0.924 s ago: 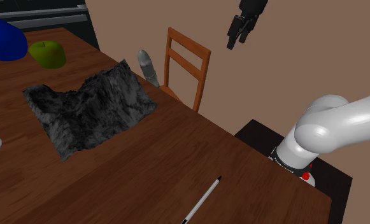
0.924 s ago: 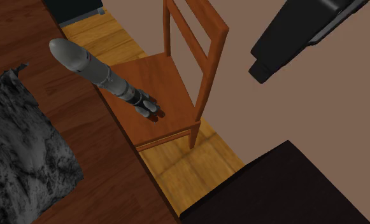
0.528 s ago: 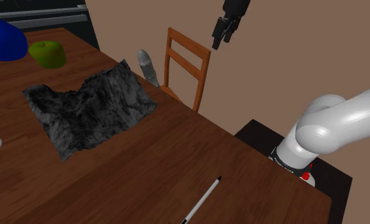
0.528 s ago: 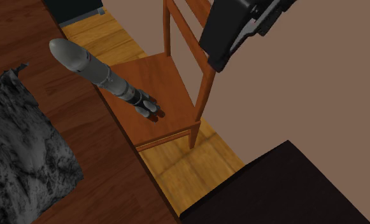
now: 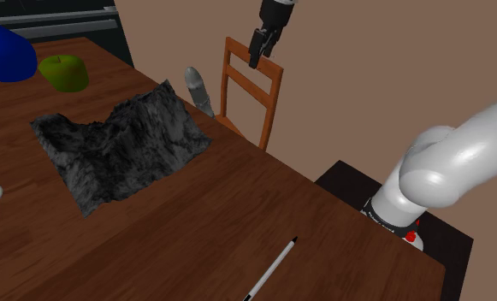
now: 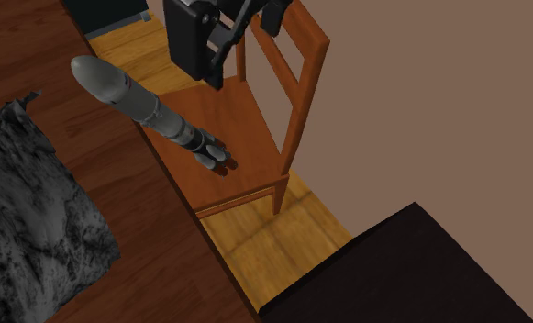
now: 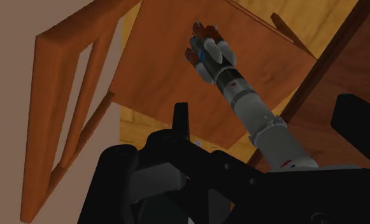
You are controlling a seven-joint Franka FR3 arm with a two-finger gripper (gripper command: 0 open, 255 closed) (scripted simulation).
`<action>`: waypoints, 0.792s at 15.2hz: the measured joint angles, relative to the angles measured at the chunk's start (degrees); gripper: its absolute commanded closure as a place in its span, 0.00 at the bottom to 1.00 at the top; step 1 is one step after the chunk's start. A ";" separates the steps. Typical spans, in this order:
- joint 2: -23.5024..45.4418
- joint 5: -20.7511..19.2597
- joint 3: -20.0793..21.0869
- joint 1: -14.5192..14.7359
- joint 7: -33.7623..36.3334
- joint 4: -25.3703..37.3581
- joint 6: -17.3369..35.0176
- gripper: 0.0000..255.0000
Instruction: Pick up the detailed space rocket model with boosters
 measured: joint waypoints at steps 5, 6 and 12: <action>8.09 -0.99 2.06 1.55 -1.67 4.97 5.83 0.00; 9.84 -1.27 2.44 1.82 -2.04 6.50 6.57 0.00; 19.50 -3.88 5.27 3.82 -3.07 15.02 10.65 0.00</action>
